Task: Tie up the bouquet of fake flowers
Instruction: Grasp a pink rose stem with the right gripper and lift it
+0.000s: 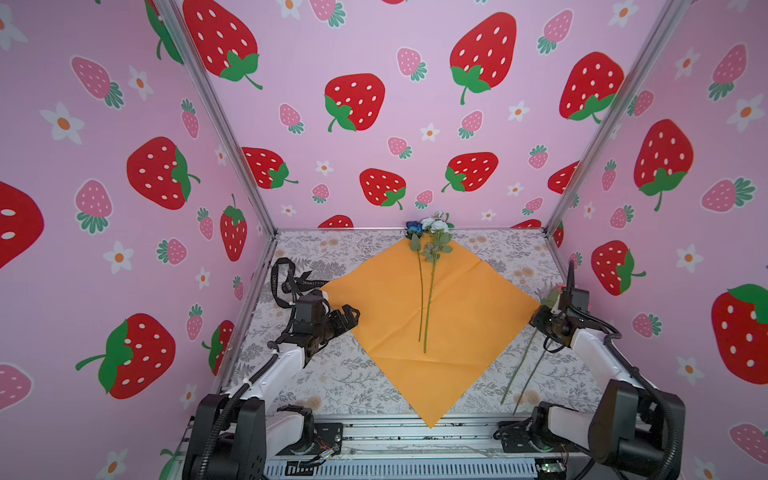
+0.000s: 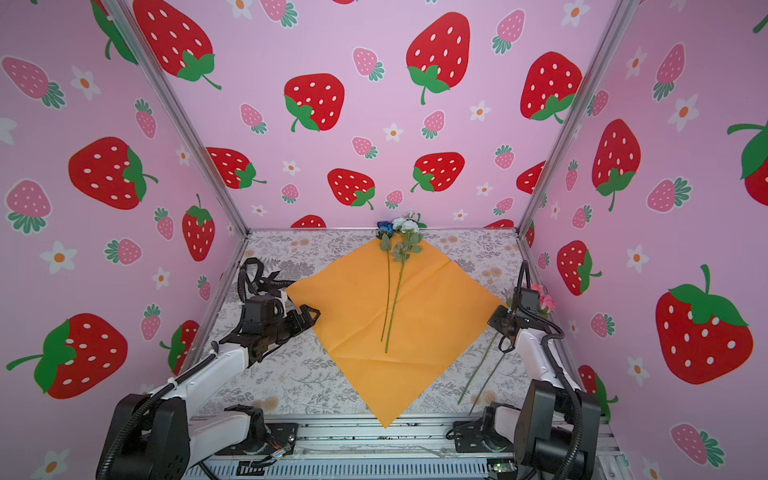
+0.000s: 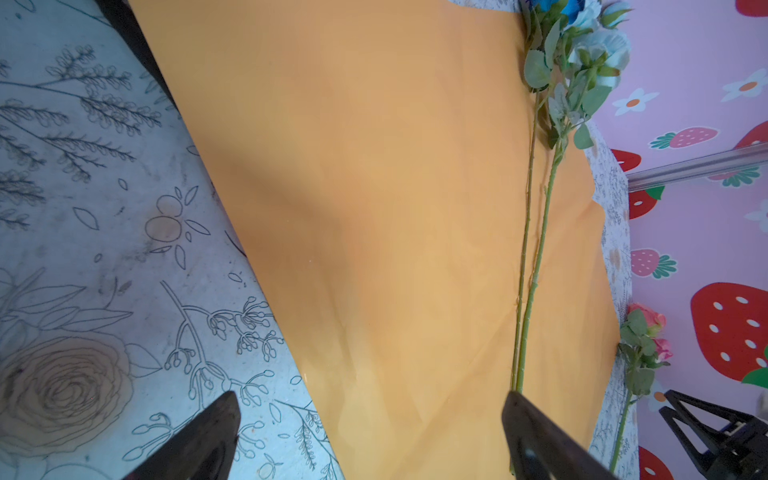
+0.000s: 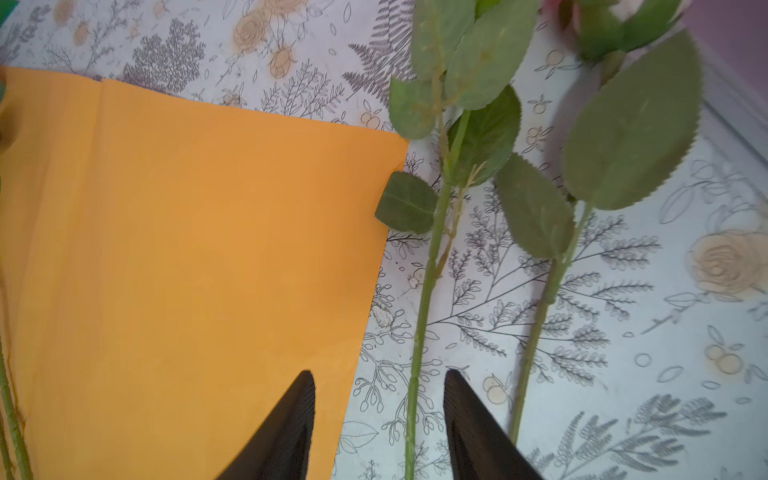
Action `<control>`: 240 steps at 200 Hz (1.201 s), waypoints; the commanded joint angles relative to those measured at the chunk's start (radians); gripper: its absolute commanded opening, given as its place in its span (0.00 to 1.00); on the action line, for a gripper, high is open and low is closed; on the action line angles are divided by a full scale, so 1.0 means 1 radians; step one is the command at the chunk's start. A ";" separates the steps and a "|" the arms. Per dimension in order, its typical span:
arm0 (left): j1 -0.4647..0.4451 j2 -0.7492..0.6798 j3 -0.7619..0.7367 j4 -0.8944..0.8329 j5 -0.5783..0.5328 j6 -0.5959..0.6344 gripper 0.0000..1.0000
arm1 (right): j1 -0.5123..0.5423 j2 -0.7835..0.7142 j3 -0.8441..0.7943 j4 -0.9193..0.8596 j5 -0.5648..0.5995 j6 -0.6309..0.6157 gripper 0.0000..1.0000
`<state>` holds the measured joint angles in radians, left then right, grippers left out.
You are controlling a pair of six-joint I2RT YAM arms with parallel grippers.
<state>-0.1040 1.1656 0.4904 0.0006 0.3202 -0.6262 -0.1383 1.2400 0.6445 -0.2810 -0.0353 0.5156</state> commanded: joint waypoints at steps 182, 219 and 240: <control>-0.007 -0.046 -0.001 -0.025 -0.010 0.003 0.99 | 0.022 0.130 -0.003 0.041 0.039 0.037 0.04; -0.007 -0.047 -0.005 -0.020 -0.012 0.005 0.99 | 0.024 -0.011 0.048 -0.012 0.004 0.054 0.00; -0.009 -0.043 -0.009 -0.013 -0.010 0.004 0.99 | 0.043 -0.076 0.080 -0.018 -0.036 0.085 0.00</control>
<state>-0.1070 1.1339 0.4870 -0.0124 0.3206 -0.6254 -0.1169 1.2320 0.6701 -0.2668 -0.0273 0.5610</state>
